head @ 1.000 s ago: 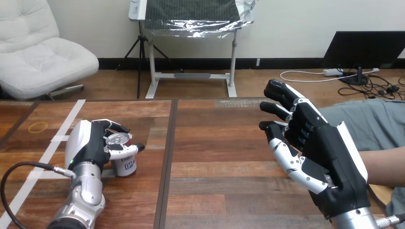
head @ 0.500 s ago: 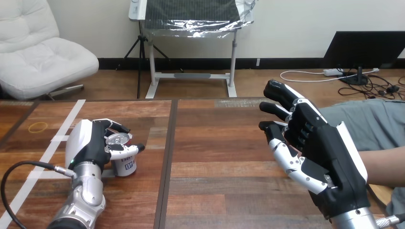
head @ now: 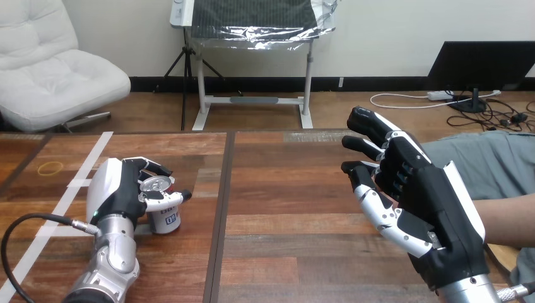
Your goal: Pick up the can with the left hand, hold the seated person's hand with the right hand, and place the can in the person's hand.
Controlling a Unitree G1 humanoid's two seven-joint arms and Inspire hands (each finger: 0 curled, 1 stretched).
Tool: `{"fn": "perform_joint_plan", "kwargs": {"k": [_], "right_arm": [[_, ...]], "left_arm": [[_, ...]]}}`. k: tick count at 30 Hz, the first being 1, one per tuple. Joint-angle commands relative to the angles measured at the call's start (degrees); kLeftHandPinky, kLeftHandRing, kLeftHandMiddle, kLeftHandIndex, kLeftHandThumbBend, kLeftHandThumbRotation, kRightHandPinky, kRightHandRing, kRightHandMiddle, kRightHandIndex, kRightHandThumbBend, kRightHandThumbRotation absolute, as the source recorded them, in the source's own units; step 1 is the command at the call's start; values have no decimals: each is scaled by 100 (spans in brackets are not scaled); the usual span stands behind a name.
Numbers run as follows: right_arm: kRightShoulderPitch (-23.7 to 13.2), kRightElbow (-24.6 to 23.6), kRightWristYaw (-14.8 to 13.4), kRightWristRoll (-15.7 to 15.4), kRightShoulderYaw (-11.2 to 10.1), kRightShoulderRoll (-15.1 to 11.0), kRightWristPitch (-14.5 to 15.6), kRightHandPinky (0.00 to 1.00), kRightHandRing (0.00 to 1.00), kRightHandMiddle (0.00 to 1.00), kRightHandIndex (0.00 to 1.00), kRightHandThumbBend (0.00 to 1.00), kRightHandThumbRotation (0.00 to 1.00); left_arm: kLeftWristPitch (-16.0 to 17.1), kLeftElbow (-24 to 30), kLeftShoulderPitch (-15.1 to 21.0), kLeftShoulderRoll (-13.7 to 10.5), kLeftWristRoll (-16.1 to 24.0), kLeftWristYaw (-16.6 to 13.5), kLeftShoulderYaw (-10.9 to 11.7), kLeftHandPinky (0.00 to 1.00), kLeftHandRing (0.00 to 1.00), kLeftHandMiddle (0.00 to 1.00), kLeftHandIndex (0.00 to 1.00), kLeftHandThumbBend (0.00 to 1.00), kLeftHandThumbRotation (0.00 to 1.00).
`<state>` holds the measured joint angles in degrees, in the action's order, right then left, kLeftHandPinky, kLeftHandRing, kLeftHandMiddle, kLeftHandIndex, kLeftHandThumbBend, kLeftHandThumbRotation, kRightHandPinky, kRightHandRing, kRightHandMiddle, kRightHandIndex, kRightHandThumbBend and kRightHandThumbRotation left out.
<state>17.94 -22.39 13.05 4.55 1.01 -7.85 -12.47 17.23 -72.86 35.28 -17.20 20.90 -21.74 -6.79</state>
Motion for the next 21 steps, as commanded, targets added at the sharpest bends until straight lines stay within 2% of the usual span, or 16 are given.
{"fn": "perform_joint_plan", "kwargs": {"k": [1, 21], "right_arm": [[-195, -266, 7, 32, -78, -79, -50, 73, 85, 89, 87, 24, 3], [-217, -296, -47, 47, -62, -111, 48, 74, 85, 89, 87, 25, 2]], "left_arm": [[145, -9, 117, -57, 20, -28, -40, 42, 46, 51, 53, 67, 0], [276, 51, 86, -33, 84, -84, -108, 38, 43, 49, 53, 66, 0]]}}
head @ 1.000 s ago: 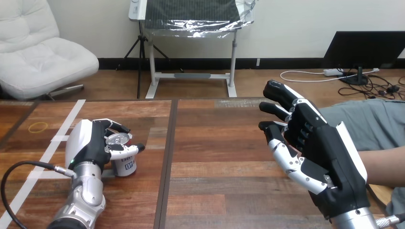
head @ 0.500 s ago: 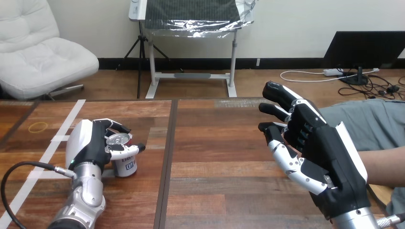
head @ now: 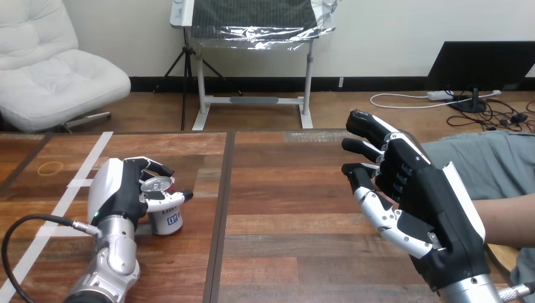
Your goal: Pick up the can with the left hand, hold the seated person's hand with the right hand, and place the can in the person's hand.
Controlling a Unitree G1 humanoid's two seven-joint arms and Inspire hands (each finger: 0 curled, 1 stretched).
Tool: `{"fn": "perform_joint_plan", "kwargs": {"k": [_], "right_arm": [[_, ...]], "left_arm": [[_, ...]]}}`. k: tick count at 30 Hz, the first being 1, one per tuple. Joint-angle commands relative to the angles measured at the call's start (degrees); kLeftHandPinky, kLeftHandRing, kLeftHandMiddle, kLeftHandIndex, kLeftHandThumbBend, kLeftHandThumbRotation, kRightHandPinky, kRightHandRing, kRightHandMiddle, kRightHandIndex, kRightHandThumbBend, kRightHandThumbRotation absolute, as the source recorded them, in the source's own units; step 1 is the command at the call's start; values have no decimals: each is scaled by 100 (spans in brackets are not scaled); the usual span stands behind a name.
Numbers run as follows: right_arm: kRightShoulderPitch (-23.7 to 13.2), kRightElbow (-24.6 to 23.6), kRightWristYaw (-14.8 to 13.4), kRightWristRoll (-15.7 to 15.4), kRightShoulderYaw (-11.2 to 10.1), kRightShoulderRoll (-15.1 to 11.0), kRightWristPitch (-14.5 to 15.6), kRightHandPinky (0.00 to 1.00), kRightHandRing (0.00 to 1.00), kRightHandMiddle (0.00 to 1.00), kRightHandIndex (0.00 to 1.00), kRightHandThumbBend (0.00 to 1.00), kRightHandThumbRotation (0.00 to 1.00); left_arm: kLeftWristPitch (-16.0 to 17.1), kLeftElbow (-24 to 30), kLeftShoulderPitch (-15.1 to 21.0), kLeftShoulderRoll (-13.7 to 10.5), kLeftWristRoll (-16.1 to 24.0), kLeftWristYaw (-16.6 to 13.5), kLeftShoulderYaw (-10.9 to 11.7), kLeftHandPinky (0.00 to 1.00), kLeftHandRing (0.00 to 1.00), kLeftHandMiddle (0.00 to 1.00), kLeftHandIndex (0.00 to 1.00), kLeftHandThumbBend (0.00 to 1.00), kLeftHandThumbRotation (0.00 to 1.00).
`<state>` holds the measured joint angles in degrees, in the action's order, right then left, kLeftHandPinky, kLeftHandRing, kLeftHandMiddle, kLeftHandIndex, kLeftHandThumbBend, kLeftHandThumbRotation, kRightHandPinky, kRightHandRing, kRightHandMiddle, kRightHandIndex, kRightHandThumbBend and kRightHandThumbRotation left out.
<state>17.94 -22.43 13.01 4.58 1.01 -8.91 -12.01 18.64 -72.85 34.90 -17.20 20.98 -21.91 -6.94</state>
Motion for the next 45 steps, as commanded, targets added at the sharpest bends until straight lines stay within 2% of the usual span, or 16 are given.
{"fn": "perform_joint_plan", "kwargs": {"k": [1, 8, 14, 21, 32, 45], "right_arm": [[-218, -294, -43, 54, -61, -3, 6, 74, 85, 89, 87, 25, 2], [-248, -279, -40, 44, -56, -10, 7, 74, 85, 89, 87, 25, 2], [-260, -289, -55, 38, -45, 2, 40, 74, 85, 89, 86, 26, 3], [-269, -296, -68, 7, -34, 6, 66, 74, 85, 88, 86, 26, 4], [-293, -296, -68, 24, -10, 22, 93, 75, 85, 88, 86, 26, 4], [-297, -315, -103, 19, 11, 51, 105, 75, 85, 88, 86, 26, 4]], "left_arm": [[129, 49, 125, -34, 85, -68, -103, 38, 43, 49, 53, 66, 0], [195, 94, 124, -87, 266, -119, -310, 36, 42, 48, 53, 65, 0], [152, 90, 148, -85, 289, -74, -342, 36, 41, 48, 53, 65, 0], [138, 145, 176, -117, 453, -179, -499, 36, 41, 48, 53, 66, 0], [127, 200, 218, -161, 642, -215, -613, 36, 41, 47, 52, 68, 0], [143, 229, 241, -181, 660, -148, -634, 37, 42, 48, 53, 68, 0]]}}
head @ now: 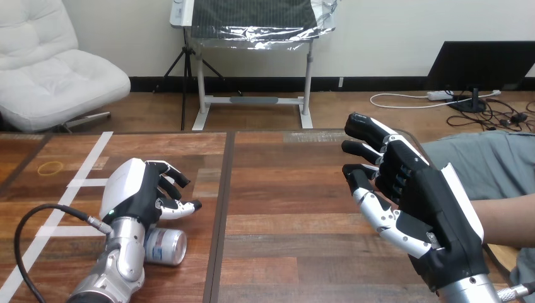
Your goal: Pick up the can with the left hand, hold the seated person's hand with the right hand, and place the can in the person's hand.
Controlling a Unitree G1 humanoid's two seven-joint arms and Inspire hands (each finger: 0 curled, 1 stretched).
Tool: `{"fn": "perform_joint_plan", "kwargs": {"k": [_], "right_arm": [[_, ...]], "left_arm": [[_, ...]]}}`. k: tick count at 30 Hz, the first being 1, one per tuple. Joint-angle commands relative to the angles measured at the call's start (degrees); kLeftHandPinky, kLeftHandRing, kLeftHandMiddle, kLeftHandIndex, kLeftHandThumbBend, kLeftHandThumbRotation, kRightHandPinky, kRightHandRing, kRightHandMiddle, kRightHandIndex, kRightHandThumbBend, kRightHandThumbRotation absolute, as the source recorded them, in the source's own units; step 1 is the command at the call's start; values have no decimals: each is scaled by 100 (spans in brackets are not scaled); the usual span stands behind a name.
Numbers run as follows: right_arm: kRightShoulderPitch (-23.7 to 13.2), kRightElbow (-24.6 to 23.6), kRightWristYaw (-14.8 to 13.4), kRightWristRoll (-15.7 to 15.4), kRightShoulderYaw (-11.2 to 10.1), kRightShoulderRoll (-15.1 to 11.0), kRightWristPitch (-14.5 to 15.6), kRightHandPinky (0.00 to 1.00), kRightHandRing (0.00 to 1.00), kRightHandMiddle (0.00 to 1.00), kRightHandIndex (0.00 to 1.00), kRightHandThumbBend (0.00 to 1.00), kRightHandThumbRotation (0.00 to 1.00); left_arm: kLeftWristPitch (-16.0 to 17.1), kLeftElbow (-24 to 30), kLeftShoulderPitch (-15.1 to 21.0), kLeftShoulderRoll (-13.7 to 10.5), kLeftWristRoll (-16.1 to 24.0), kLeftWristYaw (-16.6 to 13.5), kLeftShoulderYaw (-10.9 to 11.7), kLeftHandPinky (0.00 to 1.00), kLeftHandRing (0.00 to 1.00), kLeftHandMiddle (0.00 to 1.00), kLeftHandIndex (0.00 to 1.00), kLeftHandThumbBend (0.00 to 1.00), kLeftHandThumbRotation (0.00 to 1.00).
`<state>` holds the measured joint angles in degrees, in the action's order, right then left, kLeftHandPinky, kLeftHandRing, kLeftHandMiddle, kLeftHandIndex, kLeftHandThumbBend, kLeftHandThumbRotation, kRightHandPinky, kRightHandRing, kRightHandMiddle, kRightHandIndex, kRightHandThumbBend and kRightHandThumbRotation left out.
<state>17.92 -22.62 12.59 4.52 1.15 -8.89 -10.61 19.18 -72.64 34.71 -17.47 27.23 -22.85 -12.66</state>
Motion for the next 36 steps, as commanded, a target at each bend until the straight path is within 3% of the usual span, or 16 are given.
{"fn": "perform_joint_plan", "kwargs": {"k": [1, 18, 36], "right_arm": [[-296, -294, -65, 24, -3, 53, -38, 75, 85, 88, 86, 26, 4], [-276, -320, -93, 2, -14, 34, -5, 75, 85, 88, 86, 27, 5], [-279, -302, -93, 24, -24, 23, -31, 75, 85, 88, 86, 27, 5]], "left_arm": [[98, 209, 259, -158, 45, -59, -67, 37, 42, 48, 53, 68, 0], [143, 282, 243, -195, 239, -178, -169, 37, 42, 47, 53, 68, 0], [427, 279, 223, -255, 306, -218, -185, 41, 46, 51, 54, 65, 0]]}}
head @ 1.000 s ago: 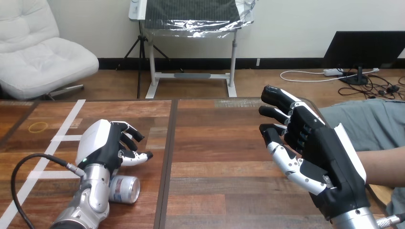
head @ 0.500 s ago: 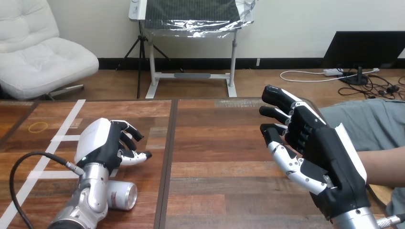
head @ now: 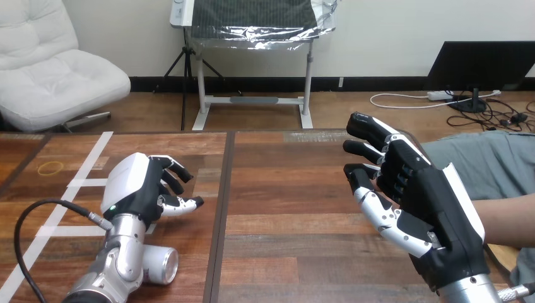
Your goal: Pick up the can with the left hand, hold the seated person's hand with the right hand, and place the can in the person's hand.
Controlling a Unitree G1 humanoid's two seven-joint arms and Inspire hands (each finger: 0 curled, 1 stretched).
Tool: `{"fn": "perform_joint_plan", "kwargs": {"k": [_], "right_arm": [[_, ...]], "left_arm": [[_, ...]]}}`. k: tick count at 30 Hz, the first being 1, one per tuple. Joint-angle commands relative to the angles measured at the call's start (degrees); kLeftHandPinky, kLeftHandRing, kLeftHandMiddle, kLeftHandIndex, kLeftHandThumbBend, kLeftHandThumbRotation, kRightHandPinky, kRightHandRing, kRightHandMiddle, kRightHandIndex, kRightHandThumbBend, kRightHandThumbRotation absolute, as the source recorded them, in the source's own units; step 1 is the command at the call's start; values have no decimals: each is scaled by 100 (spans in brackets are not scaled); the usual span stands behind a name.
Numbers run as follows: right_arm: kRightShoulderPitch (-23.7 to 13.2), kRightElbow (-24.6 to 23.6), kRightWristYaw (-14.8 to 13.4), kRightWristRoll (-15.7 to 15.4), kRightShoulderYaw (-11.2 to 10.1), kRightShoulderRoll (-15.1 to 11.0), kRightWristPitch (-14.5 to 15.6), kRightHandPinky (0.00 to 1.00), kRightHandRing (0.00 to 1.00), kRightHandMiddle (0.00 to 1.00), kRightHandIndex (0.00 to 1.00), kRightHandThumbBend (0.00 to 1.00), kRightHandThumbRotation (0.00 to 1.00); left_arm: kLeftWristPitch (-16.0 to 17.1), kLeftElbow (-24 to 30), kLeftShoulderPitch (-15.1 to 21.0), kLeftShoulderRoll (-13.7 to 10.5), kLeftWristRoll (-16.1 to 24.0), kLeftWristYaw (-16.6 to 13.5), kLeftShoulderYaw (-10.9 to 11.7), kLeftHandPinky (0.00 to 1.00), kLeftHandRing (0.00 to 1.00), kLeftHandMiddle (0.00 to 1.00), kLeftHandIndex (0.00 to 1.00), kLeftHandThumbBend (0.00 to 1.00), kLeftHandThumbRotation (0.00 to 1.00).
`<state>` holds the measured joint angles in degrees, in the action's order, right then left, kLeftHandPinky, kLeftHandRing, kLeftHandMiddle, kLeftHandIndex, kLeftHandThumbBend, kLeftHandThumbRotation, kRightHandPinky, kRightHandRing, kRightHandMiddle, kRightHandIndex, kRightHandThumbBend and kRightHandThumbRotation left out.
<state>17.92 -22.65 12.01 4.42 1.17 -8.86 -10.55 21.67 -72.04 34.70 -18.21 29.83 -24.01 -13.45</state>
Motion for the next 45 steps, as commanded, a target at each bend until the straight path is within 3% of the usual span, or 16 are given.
{"fn": "perform_joint_plan", "kwargs": {"k": [1, 14, 30, 39, 45], "right_arm": [[-279, -297, -35, 35, -28, 19, -34, 75, 85, 88, 86, 27, 5], [-278, -275, -34, 20, -41, 10, -70, 75, 85, 88, 86, 28, 6], [-283, -273, -51, 1, -41, 16, -84, 74, 85, 88, 86, 28, 5], [-277, -290, -58, 22, -42, 25, -47, 74, 85, 88, 86, 28, 4], [-276, -298, -64, 33, -32, 36, -24, 74, 85, 88, 85, 28, 4]], "left_arm": [[216, 230, 216, -190, 51, -109, -101, 41, 46, 52, 54, 65, 0], [468, 262, 160, -224, -40, -143, 8, 41, 46, 52, 55, 63, 0], [460, 266, 146, -241, -96, -22, 29, 42, 47, 53, 56, 62, 0], [500, 280, 140, -279, -82, 69, 18, 43, 48, 54, 56, 63, 0], [452, 296, 166, -311, -144, 329, 57, 43, 48, 54, 57, 63, 0]]}}
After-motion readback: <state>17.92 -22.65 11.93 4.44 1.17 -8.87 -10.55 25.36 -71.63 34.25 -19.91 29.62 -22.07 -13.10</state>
